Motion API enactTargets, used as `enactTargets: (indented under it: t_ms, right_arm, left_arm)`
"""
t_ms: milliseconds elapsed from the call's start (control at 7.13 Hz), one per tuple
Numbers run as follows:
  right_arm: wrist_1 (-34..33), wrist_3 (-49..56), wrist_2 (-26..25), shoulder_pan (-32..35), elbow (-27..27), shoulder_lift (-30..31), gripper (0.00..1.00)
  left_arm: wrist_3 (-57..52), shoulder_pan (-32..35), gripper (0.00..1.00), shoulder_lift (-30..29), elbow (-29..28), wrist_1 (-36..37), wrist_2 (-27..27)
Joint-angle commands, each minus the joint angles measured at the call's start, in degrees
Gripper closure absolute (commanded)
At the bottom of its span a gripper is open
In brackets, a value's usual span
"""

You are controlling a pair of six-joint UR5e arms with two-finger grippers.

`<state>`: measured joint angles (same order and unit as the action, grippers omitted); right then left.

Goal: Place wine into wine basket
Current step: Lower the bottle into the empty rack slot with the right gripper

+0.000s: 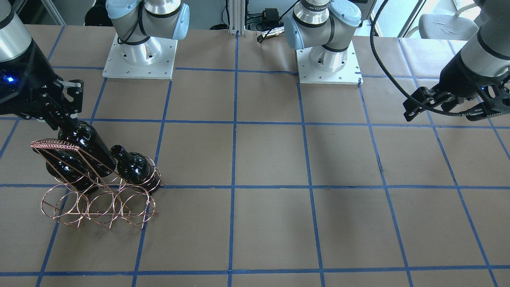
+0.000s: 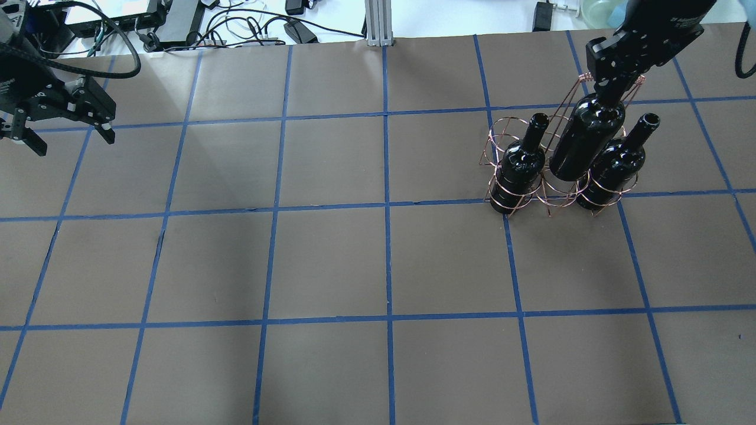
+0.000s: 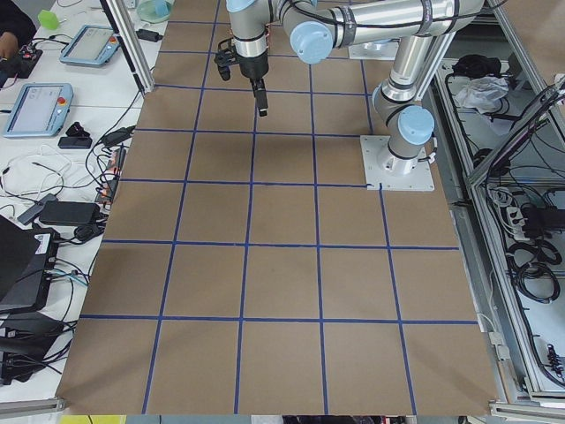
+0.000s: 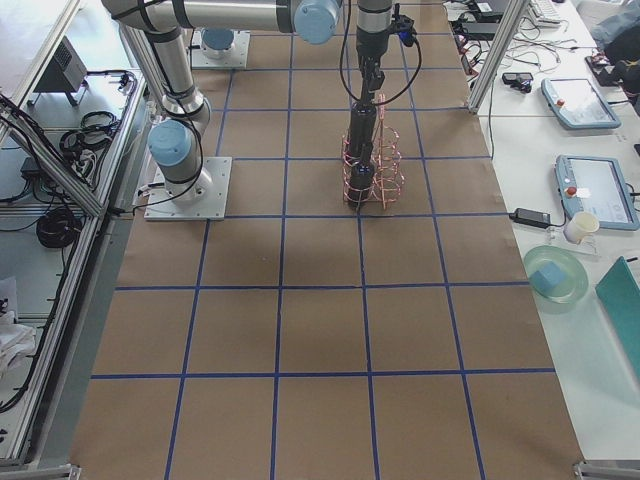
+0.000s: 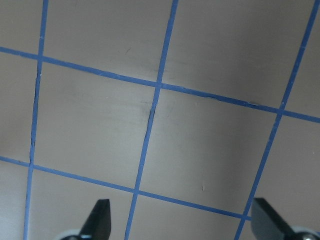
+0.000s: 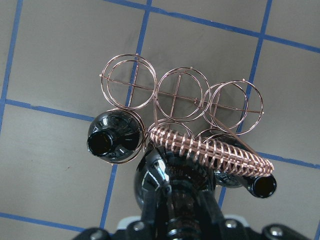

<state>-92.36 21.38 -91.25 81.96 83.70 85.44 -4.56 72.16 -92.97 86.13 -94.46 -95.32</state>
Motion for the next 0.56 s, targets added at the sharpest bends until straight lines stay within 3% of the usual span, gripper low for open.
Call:
enactTargets:
  t_ms: [0, 421]
  right_arm:
    - [-0.8, 0.4, 0.1, -0.4, 0.7, -0.2, 1.0]
    - [-1.4, 0.4, 0.4, -0.7, 1.7, -0.2, 1.0]
  left_arm:
    - [0.1, -0.1, 0.0, 0.0, 0.0, 0.0, 0.3]
    - [0.1, -0.1, 0.0, -0.1, 0.1, 0.1, 0.3]
